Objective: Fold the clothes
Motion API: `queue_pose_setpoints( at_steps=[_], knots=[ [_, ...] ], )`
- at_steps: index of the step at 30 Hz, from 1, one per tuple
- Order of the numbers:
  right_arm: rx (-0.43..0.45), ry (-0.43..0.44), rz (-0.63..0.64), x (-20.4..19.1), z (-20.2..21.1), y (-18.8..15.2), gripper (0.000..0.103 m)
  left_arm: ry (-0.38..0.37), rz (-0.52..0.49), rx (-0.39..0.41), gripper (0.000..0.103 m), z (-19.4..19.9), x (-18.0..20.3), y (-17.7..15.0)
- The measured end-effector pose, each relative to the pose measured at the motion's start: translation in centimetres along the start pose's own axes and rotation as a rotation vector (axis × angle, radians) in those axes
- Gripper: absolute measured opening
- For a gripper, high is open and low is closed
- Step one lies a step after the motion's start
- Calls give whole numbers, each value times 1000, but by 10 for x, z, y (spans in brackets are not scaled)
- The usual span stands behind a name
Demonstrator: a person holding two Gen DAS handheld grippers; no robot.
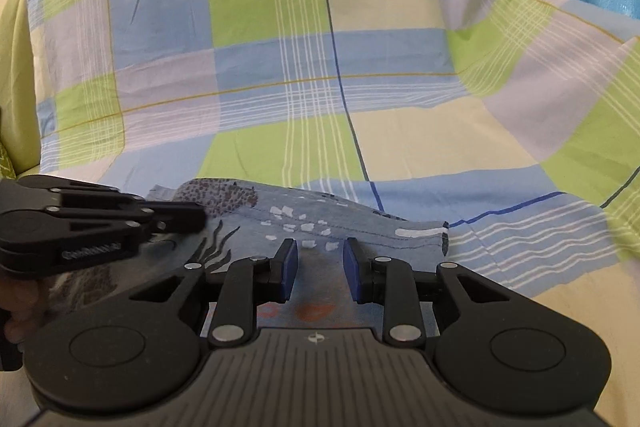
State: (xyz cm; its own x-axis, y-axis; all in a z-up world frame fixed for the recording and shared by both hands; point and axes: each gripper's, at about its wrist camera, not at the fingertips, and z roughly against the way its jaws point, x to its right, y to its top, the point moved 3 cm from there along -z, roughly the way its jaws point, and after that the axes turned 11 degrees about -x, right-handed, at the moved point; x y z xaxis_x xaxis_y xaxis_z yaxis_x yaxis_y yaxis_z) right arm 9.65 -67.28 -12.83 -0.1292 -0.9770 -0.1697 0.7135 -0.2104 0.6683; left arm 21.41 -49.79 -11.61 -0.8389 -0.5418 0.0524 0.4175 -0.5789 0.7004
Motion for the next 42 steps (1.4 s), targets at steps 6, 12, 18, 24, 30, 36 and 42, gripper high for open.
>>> queue_pose_setpoints(
  at_steps=[6,12,18,24,30,36,42],
  knots=[
    [53,-15,-52,5,-1,6,29,66,48,-17,21,-5,-22,-2],
    [27,-30,-44,10,-14,6,30,81,48,-27,26,-7,-26,-5],
    [24,-82,-13,18,-9,1,37,106,69,-32,29,-4,-33,-7],
    [13,-159,-3,17,8,-7,37,144,61,-58,28,1,-32,-7],
    [28,-130,1,4,41,-12,36,157,21,-73,27,16,-23,-5],
    [-51,-72,22,-13,58,-28,36,115,-78,-58,27,46,-1,-10],
    [-129,-14,8,-25,76,-66,37,14,-295,-147,27,61,29,-48]
  ],
)
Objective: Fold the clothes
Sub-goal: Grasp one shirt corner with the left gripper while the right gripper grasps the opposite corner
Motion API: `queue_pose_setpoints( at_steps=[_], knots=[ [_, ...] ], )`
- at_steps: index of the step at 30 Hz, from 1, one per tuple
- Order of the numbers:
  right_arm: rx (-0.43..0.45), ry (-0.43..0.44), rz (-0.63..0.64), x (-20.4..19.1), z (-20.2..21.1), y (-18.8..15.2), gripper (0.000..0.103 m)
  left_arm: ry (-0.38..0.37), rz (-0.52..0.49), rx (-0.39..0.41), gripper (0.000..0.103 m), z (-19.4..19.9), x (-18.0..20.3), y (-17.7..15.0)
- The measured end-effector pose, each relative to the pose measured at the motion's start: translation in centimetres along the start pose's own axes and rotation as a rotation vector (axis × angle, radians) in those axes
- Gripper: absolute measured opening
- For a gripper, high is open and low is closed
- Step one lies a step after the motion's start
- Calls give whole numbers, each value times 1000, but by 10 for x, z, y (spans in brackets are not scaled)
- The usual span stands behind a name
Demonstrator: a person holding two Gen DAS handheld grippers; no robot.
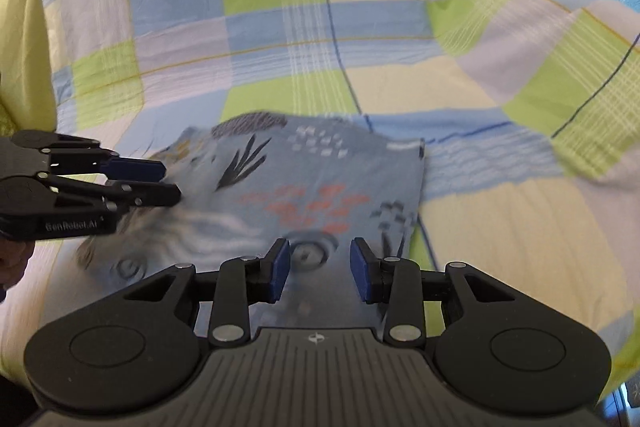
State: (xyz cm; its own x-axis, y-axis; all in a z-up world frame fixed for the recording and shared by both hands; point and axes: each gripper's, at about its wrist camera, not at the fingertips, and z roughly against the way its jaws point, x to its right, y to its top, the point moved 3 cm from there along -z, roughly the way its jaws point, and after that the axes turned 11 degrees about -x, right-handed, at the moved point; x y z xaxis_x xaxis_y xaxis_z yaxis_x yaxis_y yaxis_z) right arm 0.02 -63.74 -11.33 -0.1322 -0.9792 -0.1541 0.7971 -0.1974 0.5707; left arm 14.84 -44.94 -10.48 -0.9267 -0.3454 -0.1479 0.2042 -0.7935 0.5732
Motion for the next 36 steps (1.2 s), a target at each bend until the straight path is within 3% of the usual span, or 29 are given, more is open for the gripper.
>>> queue_pose_setpoints(
  at_steps=[3,6,9,12,18,25,31,36],
  knots=[
    [-45,-44,73,-6,2,-18,39,37,-77,-41,27,1,8,-16],
    [-52,-73,38,3,10,-26,40,54,-49,-59,28,11,1,-29],
    [-6,-49,-4,6,23,-33,41,85,-33,-65,28,25,-11,-46],
    [52,-6,47,-7,32,-37,40,94,8,-69,28,32,-21,-57],
    [-71,-85,159,-28,6,-44,44,113,-4,-78,28,30,-19,-58],
    [-71,-95,175,-28,8,-47,47,111,-7,-74,27,29,-19,-58],
    [24,-133,188,-33,34,-47,47,124,-30,-69,29,30,-17,-58],
    [64,-181,299,-50,41,-51,47,161,-74,-60,32,31,-12,-59]
  ],
)
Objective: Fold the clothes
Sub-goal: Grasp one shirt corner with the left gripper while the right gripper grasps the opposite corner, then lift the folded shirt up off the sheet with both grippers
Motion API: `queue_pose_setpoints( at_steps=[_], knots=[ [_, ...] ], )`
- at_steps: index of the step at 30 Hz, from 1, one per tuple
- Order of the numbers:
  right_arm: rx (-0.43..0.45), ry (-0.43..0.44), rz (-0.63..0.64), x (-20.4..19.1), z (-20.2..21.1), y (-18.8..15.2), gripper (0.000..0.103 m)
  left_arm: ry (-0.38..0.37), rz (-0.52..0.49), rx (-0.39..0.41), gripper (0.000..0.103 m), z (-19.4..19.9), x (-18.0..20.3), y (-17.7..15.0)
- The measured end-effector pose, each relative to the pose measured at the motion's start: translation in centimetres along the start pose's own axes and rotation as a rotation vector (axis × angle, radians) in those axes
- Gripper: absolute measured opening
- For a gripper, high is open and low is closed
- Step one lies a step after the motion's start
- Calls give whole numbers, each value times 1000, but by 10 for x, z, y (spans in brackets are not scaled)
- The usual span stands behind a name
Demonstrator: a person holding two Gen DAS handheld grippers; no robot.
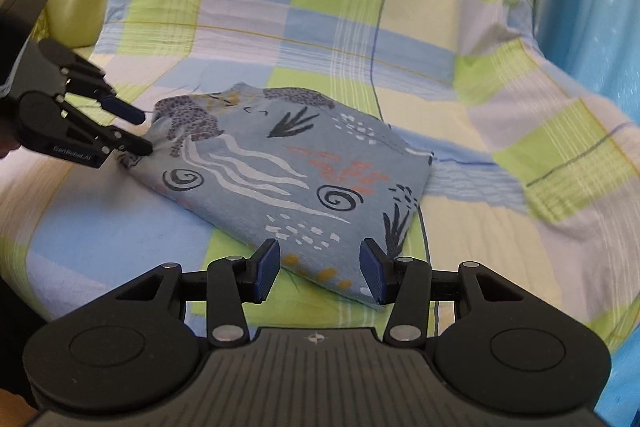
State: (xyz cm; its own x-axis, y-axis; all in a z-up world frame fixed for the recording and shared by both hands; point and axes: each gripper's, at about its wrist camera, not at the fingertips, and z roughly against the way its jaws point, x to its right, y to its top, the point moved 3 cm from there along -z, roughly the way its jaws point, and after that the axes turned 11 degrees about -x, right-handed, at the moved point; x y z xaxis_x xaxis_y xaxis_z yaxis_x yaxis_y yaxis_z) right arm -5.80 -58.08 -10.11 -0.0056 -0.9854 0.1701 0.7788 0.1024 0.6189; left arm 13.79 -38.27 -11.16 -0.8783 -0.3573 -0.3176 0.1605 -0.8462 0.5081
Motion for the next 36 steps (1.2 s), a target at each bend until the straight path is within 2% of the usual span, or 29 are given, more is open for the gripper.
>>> queue_pose_setpoints(
  at_steps=[2,5,8,13,18,24,27,29,32,36],
  knots=[
    [3,-44,78,-8,-1,0,48,89,-111,53,37,6,11,-3],
    [26,-141,263,-27,-2,-3,51,227,-314,151,51,17,33,-9],
    [31,-183,399,-43,-6,-7,51,225,-465,208,54,19,53,-17],
    [30,-210,524,-61,-18,-8,54,185,-638,221,60,13,83,-24],
    [24,-220,644,-77,-35,-6,55,197,-653,230,61,0,93,-11],
    [87,-272,732,-81,-50,2,55,235,-669,259,62,-13,99,4],
    [90,-340,784,-74,-57,-1,55,262,-682,276,64,-16,97,3],
    [46,-392,766,-59,-57,-4,54,296,-693,275,64,-18,92,-1],
    [9,-424,715,-40,-58,-6,54,369,-689,238,64,-22,80,-3],
    [19,-457,742,-40,-64,-8,53,422,-713,221,62,-27,82,-1]
  ],
)
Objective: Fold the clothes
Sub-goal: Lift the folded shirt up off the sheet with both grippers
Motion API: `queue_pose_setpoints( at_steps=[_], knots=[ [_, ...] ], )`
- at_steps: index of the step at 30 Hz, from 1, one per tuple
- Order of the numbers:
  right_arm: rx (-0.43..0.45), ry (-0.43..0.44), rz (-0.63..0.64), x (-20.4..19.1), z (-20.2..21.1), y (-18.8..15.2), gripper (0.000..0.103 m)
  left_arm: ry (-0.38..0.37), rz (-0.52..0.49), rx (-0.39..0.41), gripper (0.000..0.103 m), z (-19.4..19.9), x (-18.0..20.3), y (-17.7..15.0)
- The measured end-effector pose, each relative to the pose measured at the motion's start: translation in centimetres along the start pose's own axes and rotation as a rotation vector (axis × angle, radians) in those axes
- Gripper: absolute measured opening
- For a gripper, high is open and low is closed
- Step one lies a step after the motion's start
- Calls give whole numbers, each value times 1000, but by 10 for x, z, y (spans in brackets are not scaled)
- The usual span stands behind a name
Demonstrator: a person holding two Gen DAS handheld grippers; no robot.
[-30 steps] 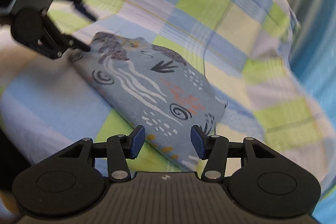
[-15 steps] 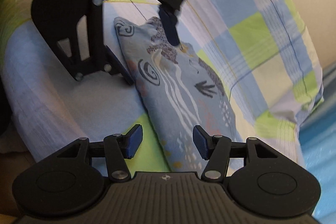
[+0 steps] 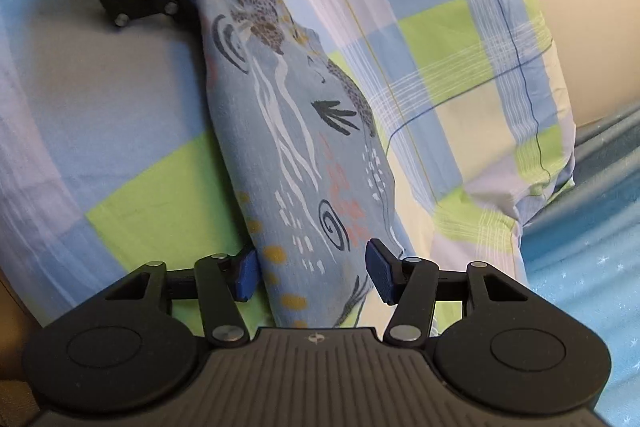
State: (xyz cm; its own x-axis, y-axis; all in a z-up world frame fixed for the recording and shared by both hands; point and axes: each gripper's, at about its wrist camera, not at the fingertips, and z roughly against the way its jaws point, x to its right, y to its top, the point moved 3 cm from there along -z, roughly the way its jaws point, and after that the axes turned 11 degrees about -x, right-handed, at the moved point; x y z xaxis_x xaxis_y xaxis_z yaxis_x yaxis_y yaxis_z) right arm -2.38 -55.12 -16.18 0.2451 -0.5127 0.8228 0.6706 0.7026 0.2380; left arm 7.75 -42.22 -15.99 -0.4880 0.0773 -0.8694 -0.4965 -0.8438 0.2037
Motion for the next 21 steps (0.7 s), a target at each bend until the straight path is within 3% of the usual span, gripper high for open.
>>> queue_pose_setpoints(
  at_steps=[8,16,21],
  knots=[
    [22,-20,31,-4,-8,5,43,-4,3,-17,46,-9,1,9],
    [5,24,26,-11,-5,9,19,-52,-11,-29,16,-7,7,10],
    [6,35,-24,-2,-2,13,11,-49,-16,-28,7,-3,8,9]
  ],
)
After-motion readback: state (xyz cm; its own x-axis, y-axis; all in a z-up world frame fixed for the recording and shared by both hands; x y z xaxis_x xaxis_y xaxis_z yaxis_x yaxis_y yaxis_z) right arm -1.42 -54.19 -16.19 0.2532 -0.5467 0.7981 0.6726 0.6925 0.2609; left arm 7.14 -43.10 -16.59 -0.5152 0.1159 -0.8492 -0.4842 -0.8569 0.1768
